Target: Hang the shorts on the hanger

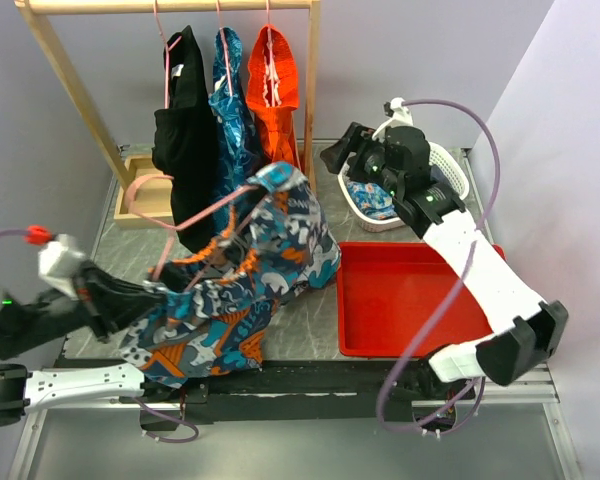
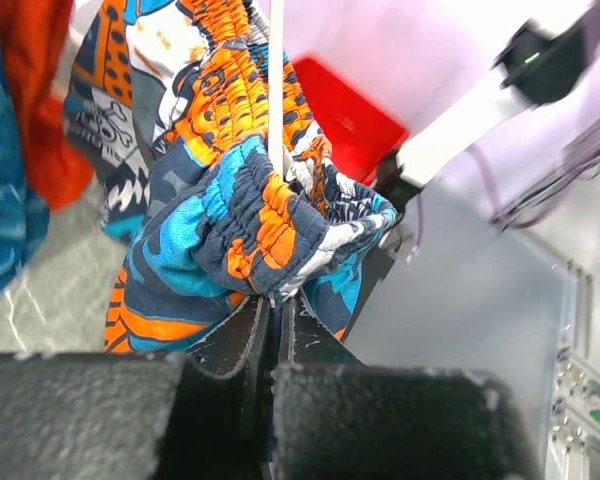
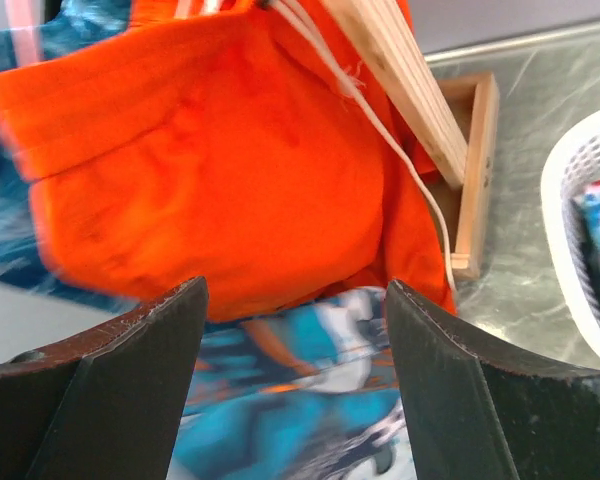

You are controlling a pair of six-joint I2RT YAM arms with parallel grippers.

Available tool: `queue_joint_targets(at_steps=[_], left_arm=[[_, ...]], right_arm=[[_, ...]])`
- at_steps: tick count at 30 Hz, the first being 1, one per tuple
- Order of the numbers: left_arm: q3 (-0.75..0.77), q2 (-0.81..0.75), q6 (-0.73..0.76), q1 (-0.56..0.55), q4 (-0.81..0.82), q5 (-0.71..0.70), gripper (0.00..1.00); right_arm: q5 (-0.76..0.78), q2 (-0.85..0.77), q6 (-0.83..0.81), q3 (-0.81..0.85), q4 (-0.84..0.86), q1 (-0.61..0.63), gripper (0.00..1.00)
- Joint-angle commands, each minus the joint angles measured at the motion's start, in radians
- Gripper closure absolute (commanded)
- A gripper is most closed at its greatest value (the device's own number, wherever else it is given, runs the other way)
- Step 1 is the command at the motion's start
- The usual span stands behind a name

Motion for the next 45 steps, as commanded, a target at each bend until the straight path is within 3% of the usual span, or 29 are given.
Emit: queue_joint_targets(at_steps=[1, 10, 15, 20, 25, 32, 45], left_arm=[[0.123, -0.015, 0.083, 0.048, 0.052, 0.056, 0.99], [0.213, -0.027, 0.121, 0.116, 0.038, 0.053, 0.99], [0.207, -0.051, 0.118, 0.140, 0.035, 0.004, 0.99], [0.209, -0.071, 0.107, 0.159, 0.030, -0.025, 0.99], [0.212, -0.096, 0.115, 0.211, 0.042, -0.048, 0.99], [0.264, -0.104, 0.118, 0.259, 0.026, -0.059, 0.99], [0.342, -0.102, 0.120, 0.326, -0.017, -0.111, 0.99]], right_arm=[[-0.256, 0.034, 0.105, -0.073, 0.281, -0.057, 0.21], [-0.385, 0.160, 0.162, -0.181, 0.520, 0.005, 0.22], [-0.261, 0.045, 0.145, -0.344, 0.588, 0.190, 0.23], [-0.261, -0.032, 0.181, -0.419, 0.696, 0.313, 0.23], [-0.232, 0.023, 0.135, -0.289, 0.655, 0.474, 0.23], [-0.215, 0.208, 0.113, -0.062, 0.589, 0.592, 0.23], [-0.259, 0.641, 0.122, 0.554, 0.404, 0.693, 0.24]])
